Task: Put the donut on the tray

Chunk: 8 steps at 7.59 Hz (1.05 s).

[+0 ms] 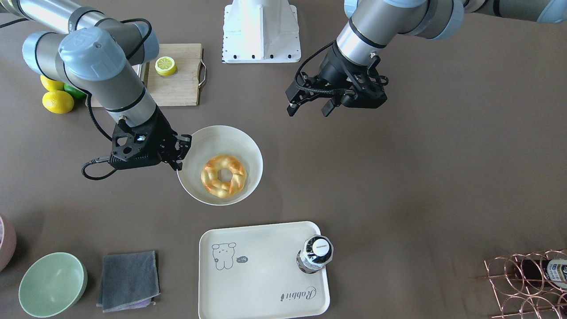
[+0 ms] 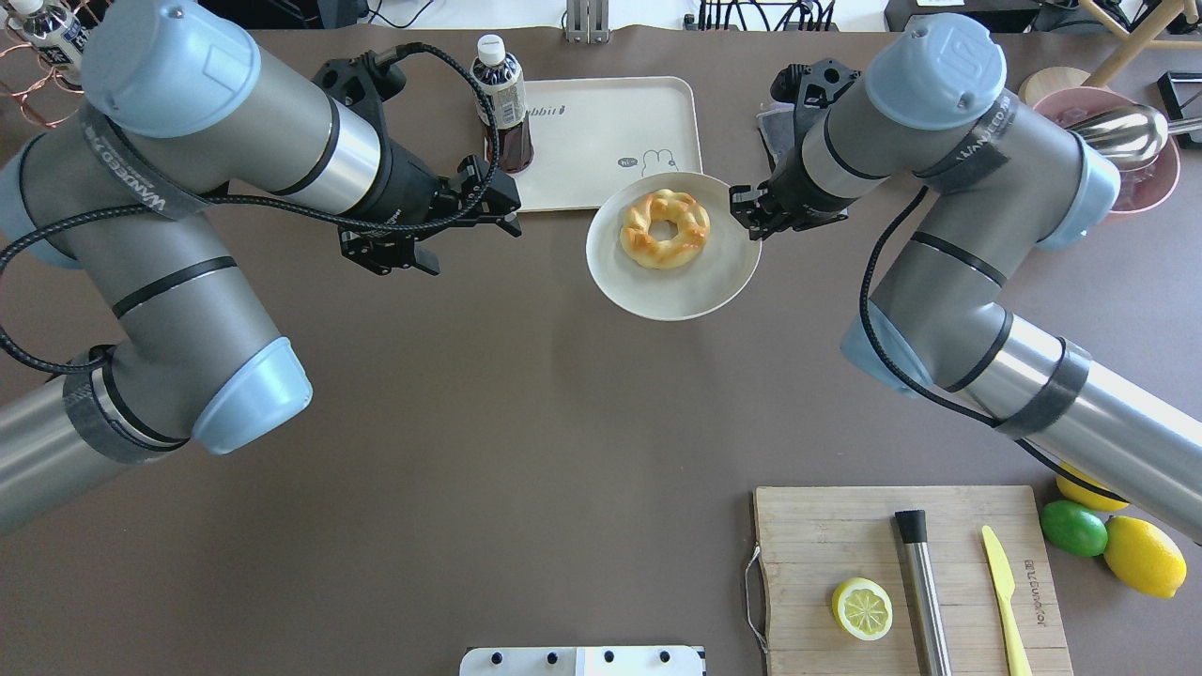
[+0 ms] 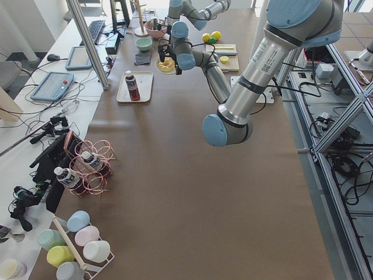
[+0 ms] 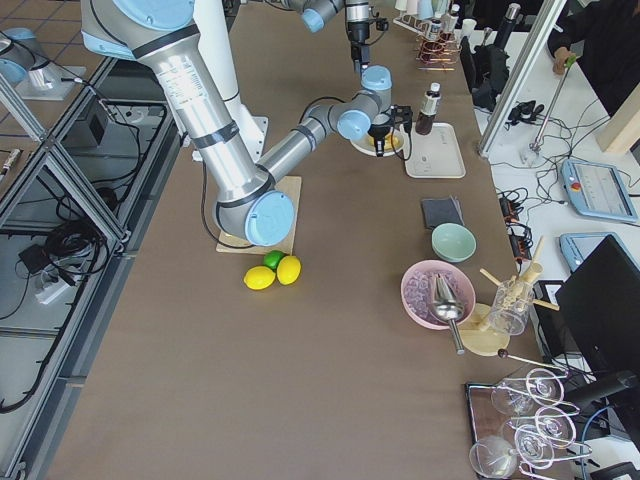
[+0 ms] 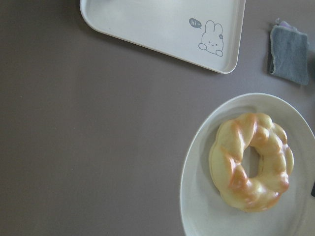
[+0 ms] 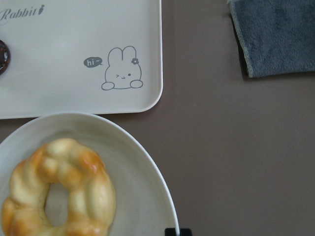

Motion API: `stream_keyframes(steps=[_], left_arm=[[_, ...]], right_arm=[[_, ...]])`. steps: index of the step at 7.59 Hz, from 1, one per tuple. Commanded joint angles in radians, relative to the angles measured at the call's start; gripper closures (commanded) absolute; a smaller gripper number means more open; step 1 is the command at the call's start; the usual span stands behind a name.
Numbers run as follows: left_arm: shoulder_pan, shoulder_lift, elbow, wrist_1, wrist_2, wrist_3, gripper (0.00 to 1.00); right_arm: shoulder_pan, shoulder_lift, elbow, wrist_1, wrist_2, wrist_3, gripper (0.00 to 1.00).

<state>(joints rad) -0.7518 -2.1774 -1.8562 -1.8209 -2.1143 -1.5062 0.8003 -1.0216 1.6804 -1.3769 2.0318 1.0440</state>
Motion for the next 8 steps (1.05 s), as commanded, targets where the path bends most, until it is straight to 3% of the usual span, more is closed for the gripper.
stream_keyframes(steps=[1, 3, 6, 8], left_arm=[[-0.110, 0.080, -0.033, 0.003, -0.093, 0.093, 0.02], [-0.196, 0.192, -0.072, 0.003, -0.130, 0.264, 0.02], [-0.372, 0.442, -0.104, 0.003, -0.182, 0.637, 0.02], [-0.473, 0.533, -0.066, 0.005, -0.222, 0.843, 0.02]], right_arm=[[0.045, 0.179, -0.300, 0.083, -0.022, 0.004, 1.00], [0.079, 0.231, -0.477, 0.237, -0.016, 0.011, 1.00], [0.096, 0.372, -0.647, 0.257, -0.022, 0.028, 1.00], [0.082, 0.379, -0.772, 0.387, -0.051, 0.030, 1.00]])
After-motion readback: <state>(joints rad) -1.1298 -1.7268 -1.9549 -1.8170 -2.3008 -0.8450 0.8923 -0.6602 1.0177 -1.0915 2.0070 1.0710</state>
